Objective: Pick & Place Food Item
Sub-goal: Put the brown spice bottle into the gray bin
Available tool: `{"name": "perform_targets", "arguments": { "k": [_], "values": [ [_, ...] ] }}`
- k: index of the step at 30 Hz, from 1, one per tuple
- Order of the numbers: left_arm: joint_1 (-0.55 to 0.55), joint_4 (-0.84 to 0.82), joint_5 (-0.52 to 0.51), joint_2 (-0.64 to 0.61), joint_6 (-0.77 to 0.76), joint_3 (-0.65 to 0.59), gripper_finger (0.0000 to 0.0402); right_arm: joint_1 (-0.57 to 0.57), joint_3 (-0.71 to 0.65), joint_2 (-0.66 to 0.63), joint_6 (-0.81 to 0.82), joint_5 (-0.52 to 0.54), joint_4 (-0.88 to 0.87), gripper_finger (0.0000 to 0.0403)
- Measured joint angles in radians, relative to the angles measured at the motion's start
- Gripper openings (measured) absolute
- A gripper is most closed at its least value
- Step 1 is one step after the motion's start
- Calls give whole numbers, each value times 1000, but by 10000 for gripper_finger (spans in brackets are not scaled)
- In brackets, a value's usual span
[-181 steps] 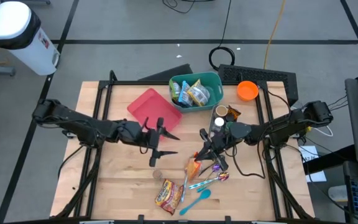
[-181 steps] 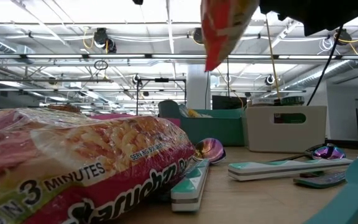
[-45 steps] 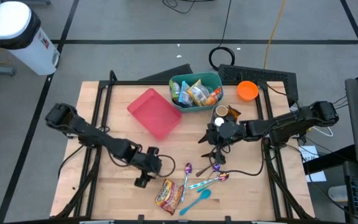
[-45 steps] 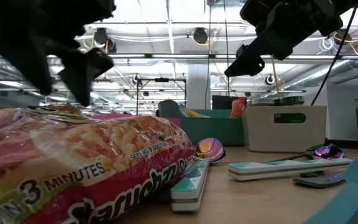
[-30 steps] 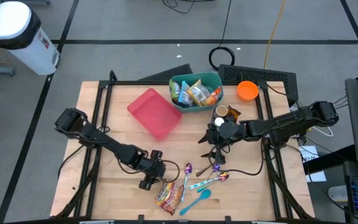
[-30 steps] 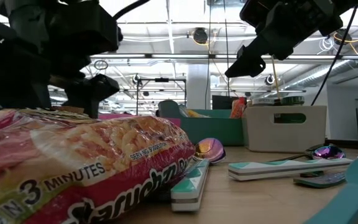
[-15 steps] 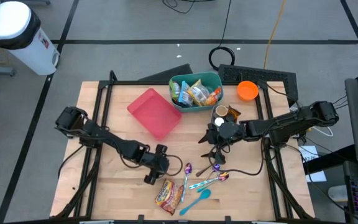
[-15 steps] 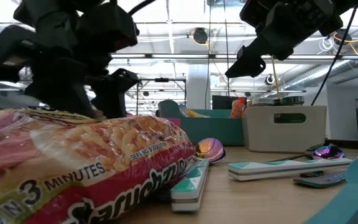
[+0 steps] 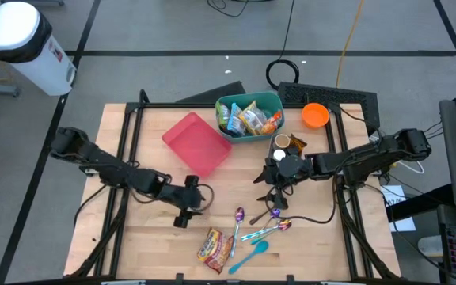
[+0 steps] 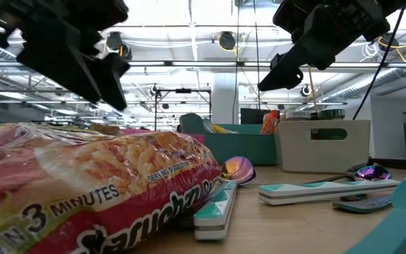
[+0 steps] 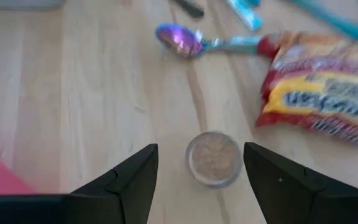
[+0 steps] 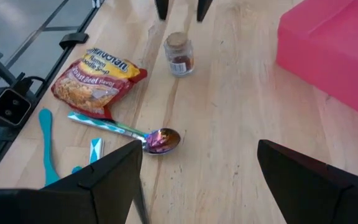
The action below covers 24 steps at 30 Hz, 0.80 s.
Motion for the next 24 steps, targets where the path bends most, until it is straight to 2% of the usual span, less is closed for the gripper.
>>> {"name": "perform_targets", "arguments": {
  "k": [3,7,10,13,19,24],
  "values": [
    [-20,95,-8,-96,-52,-124,243,10,0,0,0,0,2,308],
    [-58,358,-6,-168,-119,-308,243,15,0,0,-1,0,9,308],
    [-88,592,-34,-157,-142,-445,243,15,0,0,-2,0,16,308],
    [-99,764,-106,-85,-162,-515,243,15,0,0,-3,2,24,308],
    [-105,849,-126,48,-151,-505,244,15,0,1,-8,3,40,308],
    [-106,859,-61,182,-120,-446,243,15,0,1,-8,3,32,308]
  ]
}}
